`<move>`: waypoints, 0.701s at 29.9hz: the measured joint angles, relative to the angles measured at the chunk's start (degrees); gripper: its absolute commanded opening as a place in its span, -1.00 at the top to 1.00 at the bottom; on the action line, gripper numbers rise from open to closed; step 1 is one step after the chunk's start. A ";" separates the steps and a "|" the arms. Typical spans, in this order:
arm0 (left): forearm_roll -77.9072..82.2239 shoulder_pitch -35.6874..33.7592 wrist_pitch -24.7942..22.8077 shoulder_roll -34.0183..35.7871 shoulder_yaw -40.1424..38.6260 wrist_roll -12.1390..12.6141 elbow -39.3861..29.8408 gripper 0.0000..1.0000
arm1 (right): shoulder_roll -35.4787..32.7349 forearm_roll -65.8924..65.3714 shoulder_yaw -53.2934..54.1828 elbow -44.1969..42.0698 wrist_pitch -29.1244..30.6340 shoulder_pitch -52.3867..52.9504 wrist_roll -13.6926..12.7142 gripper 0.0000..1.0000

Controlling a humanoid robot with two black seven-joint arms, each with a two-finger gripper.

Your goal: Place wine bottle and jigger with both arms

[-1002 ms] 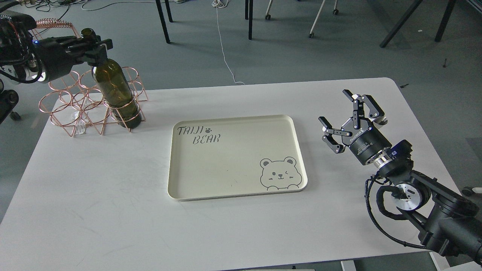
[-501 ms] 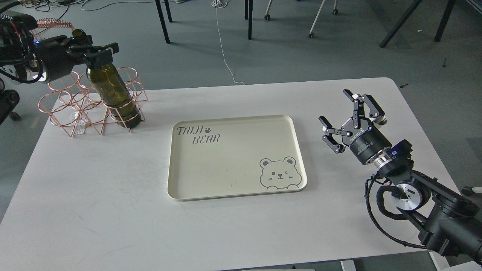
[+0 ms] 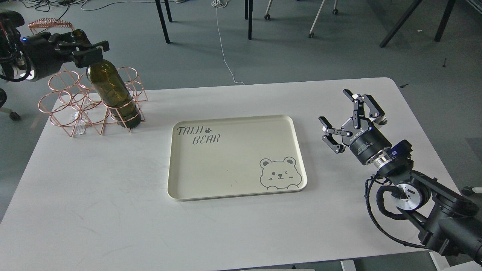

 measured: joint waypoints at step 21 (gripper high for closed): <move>-33.50 0.27 -0.74 14.17 -9.99 0.02 -22.88 -0.99 | 1.19 0.17 2.19 -0.21 0.00 0.02 0.00 -0.98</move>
